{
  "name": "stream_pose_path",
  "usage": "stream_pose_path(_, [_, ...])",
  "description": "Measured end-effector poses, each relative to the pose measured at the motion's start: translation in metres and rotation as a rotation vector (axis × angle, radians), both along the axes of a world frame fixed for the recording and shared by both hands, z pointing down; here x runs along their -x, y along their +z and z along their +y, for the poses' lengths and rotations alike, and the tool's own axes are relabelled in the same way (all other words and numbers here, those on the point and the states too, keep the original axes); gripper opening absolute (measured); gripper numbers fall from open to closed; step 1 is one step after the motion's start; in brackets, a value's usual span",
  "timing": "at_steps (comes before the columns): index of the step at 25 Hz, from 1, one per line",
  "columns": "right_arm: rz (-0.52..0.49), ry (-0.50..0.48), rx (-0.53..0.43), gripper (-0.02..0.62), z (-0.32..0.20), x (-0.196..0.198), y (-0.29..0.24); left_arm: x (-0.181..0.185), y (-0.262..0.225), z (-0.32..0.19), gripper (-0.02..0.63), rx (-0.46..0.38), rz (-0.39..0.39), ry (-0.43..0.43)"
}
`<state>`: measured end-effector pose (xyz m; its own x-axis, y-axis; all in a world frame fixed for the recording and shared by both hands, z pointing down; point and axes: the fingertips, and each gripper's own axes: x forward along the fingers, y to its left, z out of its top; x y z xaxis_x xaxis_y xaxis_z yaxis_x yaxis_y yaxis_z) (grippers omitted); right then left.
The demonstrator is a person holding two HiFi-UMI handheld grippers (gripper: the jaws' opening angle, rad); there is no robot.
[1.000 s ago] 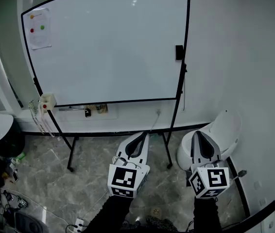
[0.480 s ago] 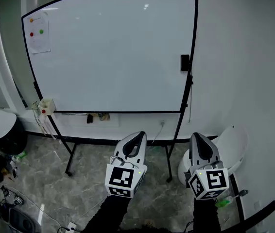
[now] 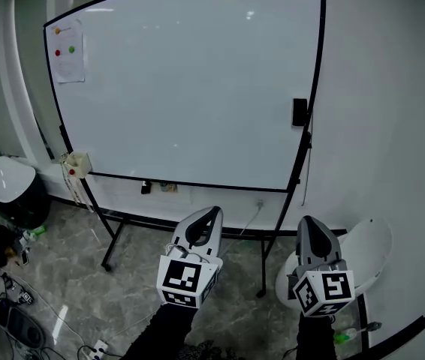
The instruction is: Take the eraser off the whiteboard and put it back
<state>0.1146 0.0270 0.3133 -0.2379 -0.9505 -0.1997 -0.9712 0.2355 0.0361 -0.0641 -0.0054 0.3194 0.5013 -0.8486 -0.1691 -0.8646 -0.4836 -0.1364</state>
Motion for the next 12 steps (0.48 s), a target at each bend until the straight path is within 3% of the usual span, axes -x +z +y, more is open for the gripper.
stream_pose_path(12, [-0.002, 0.063, 0.011, 0.009, -0.077, -0.015, 0.009, -0.014, -0.003, -0.086, 0.006, -0.026, -0.012, 0.045])
